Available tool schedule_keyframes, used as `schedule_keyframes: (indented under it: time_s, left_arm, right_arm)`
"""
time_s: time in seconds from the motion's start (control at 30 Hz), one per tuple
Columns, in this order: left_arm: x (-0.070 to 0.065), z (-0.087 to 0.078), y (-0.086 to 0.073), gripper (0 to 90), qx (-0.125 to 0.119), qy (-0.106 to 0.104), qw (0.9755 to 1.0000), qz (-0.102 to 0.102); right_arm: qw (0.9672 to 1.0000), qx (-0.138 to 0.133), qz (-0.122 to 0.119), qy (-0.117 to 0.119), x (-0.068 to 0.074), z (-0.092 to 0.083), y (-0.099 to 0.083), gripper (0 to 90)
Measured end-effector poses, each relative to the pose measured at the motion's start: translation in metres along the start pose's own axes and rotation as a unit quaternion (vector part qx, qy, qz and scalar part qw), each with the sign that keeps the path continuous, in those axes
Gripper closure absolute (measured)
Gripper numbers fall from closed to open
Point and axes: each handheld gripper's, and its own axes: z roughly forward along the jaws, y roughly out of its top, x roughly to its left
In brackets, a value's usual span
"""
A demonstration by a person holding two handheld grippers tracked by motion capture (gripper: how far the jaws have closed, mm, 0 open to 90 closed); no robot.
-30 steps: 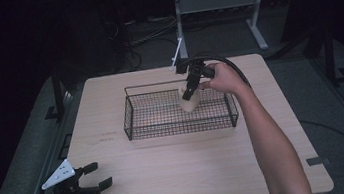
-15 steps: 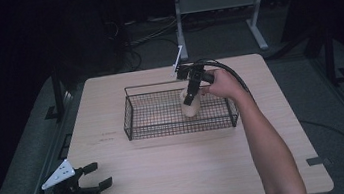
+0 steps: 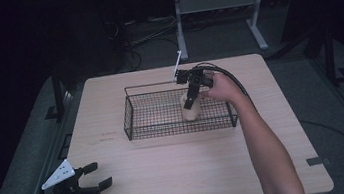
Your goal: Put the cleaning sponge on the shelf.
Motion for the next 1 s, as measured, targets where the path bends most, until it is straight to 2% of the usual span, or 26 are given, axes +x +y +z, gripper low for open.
schedule_keyframes:
  time_s: [0.3,0.43,0.73,1.0]
  left_arm:
    - [0.000,0.000,0.000,13.4,0.000,0.000,1.0000,0.000]
    - [0.000,0.000,0.000,13.4,0.000,0.000,1.0000,0.001]
    - [-0.001,0.000,0.000,13.4,-0.001,0.000,1.0000,0.000]
    - [-0.001,0.000,0.000,13.4,0.000,-0.001,1.0000,0.001]
  right_arm:
    - [1.0000,0.002,-0.008,0.000,0.004,0.004,0.003,29.6]
    - [1.0000,-0.007,0.000,0.003,0.004,0.007,0.000,29.6]
    - [1.0000,0.006,0.001,-0.001,0.004,0.015,-0.004,29.6]
    - [0.9999,-0.011,0.009,0.004,0.003,0.021,-0.010,29.6]
